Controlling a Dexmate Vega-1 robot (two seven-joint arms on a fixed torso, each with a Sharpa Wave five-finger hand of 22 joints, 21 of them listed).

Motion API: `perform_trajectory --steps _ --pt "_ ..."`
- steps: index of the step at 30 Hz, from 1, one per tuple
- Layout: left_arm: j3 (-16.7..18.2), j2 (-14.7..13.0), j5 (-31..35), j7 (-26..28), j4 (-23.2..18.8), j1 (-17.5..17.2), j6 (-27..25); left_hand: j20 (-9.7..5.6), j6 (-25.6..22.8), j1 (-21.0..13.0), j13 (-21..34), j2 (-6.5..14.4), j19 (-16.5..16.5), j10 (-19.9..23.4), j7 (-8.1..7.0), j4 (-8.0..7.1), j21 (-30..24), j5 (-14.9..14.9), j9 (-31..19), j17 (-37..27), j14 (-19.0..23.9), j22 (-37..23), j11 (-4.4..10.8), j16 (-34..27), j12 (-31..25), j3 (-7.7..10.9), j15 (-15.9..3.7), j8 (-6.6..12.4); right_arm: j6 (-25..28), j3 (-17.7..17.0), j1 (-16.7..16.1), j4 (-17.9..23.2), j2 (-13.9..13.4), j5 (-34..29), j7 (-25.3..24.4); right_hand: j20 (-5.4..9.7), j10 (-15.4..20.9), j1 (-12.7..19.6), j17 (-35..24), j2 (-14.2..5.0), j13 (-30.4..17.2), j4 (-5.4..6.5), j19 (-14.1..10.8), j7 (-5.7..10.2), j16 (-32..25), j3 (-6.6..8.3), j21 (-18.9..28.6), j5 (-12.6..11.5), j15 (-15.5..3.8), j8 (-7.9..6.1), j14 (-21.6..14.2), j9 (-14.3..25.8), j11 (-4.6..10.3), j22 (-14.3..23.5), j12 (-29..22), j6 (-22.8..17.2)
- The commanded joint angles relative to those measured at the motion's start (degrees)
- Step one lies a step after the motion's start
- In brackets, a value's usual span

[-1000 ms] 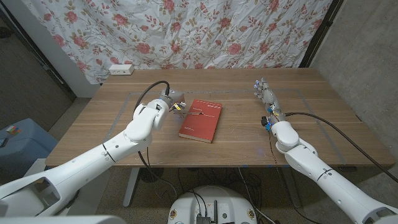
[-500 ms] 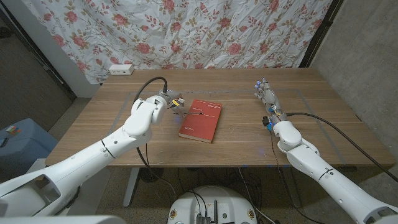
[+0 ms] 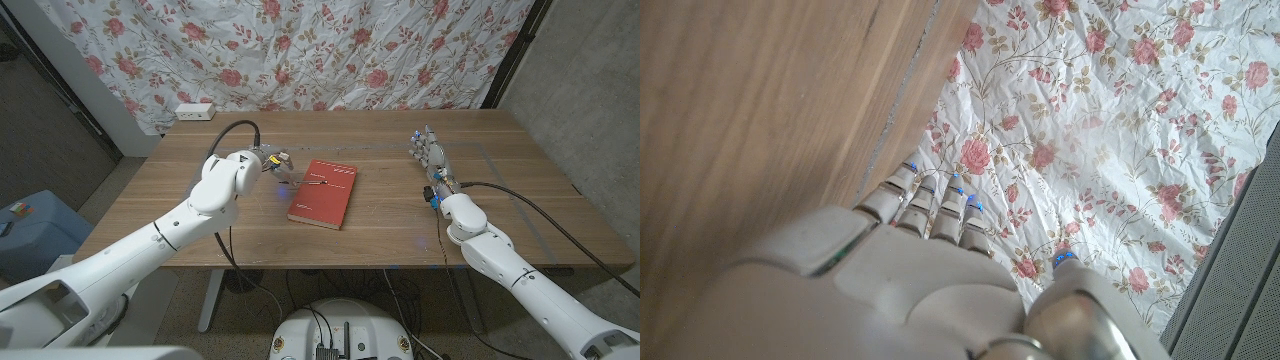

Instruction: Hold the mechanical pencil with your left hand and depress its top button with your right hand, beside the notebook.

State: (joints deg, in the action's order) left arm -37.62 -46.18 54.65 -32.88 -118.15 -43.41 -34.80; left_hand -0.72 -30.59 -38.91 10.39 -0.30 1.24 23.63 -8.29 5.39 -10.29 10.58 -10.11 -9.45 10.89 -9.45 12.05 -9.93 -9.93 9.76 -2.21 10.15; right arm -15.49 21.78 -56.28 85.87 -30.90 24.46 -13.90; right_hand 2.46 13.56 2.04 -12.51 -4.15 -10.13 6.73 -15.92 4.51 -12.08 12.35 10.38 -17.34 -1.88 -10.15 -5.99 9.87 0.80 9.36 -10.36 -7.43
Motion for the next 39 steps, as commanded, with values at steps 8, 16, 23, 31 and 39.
perform_trajectory --steps 8,16,23,31,39 --pt "5.74 -1.46 -16.50 16.01 0.38 -4.64 -1.72 -0.24 0.79 0.70 -0.01 0.87 -0.13 -1.04 0.13 -0.18 -0.30 0.08 -0.07 -0.10 -0.25 -0.24 -0.37 0.02 -0.12 0.42 -5.88 -0.05 -3.27 0.62 1.05 -3.17 2.12 3.05 3.31 -0.28 -0.33 -0.27 -0.08 -0.15 -0.17 0.08 0.01 0.12 0.11 -0.17 0.10 0.18 0.61 0.00 -0.14 0.10 -0.26 0.12 0.02 0.27" --pt "5.60 -1.46 -22.25 23.04 2.84 -4.62 -0.70 -0.44 0.75 0.86 -0.03 1.58 0.59 -0.91 0.54 -0.04 -0.56 0.04 -0.04 -0.04 0.29 -0.23 -0.53 -0.21 -0.46 0.76 -5.77 0.13 -3.18 1.41 1.70 -3.64 2.05 2.56 4.12 0.01 -0.45 -0.32 -0.07 -0.22 -0.17 0.14 -0.50 0.22 0.02 -0.17 0.30 0.18 0.49 -0.18 -0.36 0.09 -0.31 0.12 -0.01 0.05" --pt "7.10 -1.15 -29.03 28.91 4.82 -5.59 1.17 -0.19 0.98 0.86 -0.03 2.36 1.06 -1.29 0.85 0.07 -0.69 0.07 -0.04 -0.02 0.35 -0.23 -0.88 -0.20 -0.47 1.16 -5.56 0.13 -3.98 1.79 2.45 -5.09 2.57 2.62 4.91 -0.02 -0.42 -0.36 -0.06 -0.27 -0.16 0.18 -0.52 0.25 0.01 -0.17 0.29 0.19 0.30 -0.28 -0.39 0.08 -0.32 0.12 -0.08 -0.11" --pt "9.17 -0.38 -36.52 35.88 7.65 -6.99 5.02 0.02 1.58 1.19 -0.03 3.31 2.17 -2.17 1.33 0.18 -0.98 0.02 -0.04 0.01 0.47 -0.24 -1.71 -0.17 -0.43 1.63 -5.28 0.02 -5.15 2.02 3.09 -6.51 3.42 2.52 5.07 0.01 -0.22 -0.37 -0.05 -0.34 -0.16 0.22 -0.69 0.34 -0.08 -0.16 0.34 0.20 0.15 -0.53 -0.63 0.08 -0.35 0.12 -0.22 -0.73" --pt "10.80 1.66 -42.88 43.28 10.86 -8.47 9.20 0.50 3.11 2.25 -0.02 4.78 5.04 -2.78 1.84 0.17 -1.64 -0.11 -0.04 -0.03 0.89 -0.24 -2.56 -0.21 -0.69 2.29 -4.89 -0.15 -5.20 2.00 3.42 -6.73 3.89 2.48 4.51 0.04 0.03 -0.32 -0.02 -0.43 -0.16 0.23 -0.87 0.40 -0.12 -0.11 0.37 0.20 0.07 -0.58 -0.82 0.08 -0.23 0.12 -0.33 -0.90"
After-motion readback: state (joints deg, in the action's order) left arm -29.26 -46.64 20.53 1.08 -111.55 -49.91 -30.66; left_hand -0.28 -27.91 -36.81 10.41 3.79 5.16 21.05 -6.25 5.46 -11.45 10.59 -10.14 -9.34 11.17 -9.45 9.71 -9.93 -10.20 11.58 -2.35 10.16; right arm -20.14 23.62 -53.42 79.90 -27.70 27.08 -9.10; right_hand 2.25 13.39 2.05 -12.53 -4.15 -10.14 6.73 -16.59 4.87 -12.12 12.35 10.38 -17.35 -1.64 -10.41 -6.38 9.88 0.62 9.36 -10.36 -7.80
